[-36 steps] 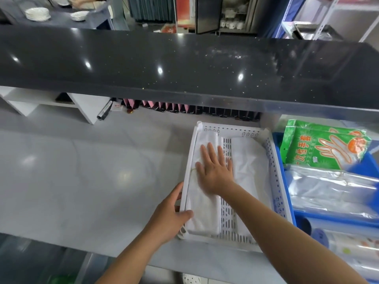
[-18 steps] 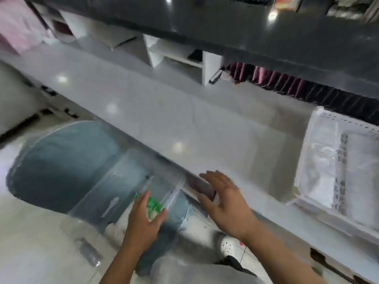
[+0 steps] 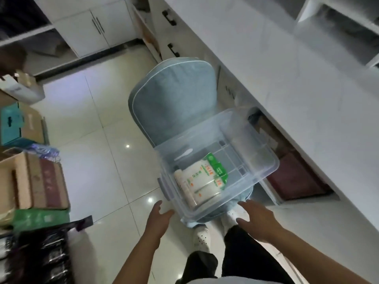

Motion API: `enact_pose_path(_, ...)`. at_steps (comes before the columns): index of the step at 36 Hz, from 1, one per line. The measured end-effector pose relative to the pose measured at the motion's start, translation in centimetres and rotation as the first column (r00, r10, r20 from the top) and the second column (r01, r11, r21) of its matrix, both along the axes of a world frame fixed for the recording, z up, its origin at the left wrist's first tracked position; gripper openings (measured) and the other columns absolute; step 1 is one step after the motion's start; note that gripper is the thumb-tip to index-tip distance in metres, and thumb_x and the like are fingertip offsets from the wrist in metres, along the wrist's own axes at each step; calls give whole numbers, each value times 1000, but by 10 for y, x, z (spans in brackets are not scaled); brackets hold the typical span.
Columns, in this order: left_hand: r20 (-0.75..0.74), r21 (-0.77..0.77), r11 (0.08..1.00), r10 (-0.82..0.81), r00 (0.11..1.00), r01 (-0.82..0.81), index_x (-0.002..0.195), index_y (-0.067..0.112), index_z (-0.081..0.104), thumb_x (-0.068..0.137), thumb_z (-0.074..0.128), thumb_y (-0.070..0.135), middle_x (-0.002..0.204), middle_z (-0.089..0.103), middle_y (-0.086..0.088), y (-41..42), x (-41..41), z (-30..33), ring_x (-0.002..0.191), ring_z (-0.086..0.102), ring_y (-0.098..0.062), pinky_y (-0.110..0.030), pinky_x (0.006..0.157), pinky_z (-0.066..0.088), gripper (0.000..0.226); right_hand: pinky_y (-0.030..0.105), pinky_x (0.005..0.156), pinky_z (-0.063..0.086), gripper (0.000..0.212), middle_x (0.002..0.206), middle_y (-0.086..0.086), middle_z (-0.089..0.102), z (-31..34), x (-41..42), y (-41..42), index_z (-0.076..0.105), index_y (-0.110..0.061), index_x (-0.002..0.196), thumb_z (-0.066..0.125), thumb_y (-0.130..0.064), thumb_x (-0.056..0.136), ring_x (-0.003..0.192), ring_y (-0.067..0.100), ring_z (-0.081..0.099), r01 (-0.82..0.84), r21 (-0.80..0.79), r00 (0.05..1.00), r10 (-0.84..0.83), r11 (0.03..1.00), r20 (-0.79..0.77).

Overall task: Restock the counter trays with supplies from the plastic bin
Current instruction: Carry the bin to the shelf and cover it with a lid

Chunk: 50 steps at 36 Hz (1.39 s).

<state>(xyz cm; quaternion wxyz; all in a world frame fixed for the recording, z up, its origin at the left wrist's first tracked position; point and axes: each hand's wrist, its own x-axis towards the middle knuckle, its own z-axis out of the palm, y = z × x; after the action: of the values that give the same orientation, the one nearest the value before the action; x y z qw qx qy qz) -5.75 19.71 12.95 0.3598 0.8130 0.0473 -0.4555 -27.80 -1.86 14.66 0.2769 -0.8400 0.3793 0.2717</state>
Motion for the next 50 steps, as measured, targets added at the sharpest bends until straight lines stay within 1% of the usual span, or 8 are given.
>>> enact_pose_path(8, -206, -28, 936, 338, 918, -351, 151, 20, 37, 88, 71, 19, 148, 50, -12, -49, 46, -50, 129, 52, -32, -45, 110, 41, 72, 54, 117, 13, 63, 163, 0, 18, -53, 46, -32, 23, -38, 151, 40, -56, 93, 150, 26, 9, -259, -48, 956, 250, 965, -153)
enact_pose_path(21, -222, 33, 796, 595, 772, -604, 136, 7, 55, 88, 62, -12, 123, 64, -27, -61, 74, -63, 97, 62, -35, -45, 93, 54, 53, 44, 105, 30, 44, 138, -6, 52, -58, 109, -73, 56, -38, 130, 41, -57, 93, 128, 20, 45, -363, 180, 874, 401, 914, -273)
enact_pose_path(25, -161, 63, 776, 628, 761, -627, 136, 8, 56, 87, 60, -14, 123, 65, -27, -39, 83, -54, 97, 61, -34, -50, 100, 48, 54, 31, 99, 41, 41, 135, -4, 60, -54, 135, -102, 61, -32, 125, 57, -50, 89, 121, 17, 55, -80, 270, 991, 106, 960, -83)
enact_pose_path(29, -118, 117, 794, 607, 786, -596, 142, 12, 52, 90, 62, -5, 126, 64, -20, -7, 99, -46, 109, 63, -39, -47, 98, 50, 55, 47, 102, 41, 56, 137, 15, 56, -55, 156, -142, 52, -15, 136, 67, -35, 87, 123, 36, 51, 211, -56, 955, -194, 976, 224)
enact_pose_path(34, -161, 109, 776, 630, 759, -621, 134, 15, 59, 90, 59, 0, 100, 68, -11, 27, 118, -38, 85, 63, -27, -34, 76, 53, 46, 45, 104, 42, 69, 146, 15, 48, -72, 183, -176, 42, -14, 144, 59, -50, 87, 126, 38, 50, 566, 222, 813, -582, 794, 7)
enact_pose_path(40, -181, 124, 827, 563, 806, -549, 116, 16, 64, 88, 53, 6, 82, 62, -5, 35, 136, -23, 72, 58, -21, -30, 66, 50, 31, 34, 81, 42, 62, 108, 15, 60, -76, 212, -184, 58, -1, 125, 57, -52, 90, 89, 29, 55, 625, 341, 758, -651, 702, -49)
enact_pose_path(44, -136, 142, 844, 533, 835, -516, 84, 18, 63, 87, 50, 6, 75, 55, -4, 35, 143, -18, 66, 51, -19, -29, 65, 45, 18, 43, 95, 43, 62, 110, 15, 60, -66, 198, -179, 55, -13, 125, 58, -60, 86, 98, 35, 58, 709, 432, 663, -735, 557, -141)
enact_pose_path(50, -116, 111, 923, 381, 917, -369, 100, 15, 64, 88, 49, 5, 79, 56, -6, 52, 161, -21, 69, 52, -19, -31, 68, 47, 21, 41, 87, 42, 65, 104, 10, 60, -57, 131, -133, 49, -25, 127, 58, -69, 79, 90, 31, 60, 752, 408, 619, -767, 517, -169)
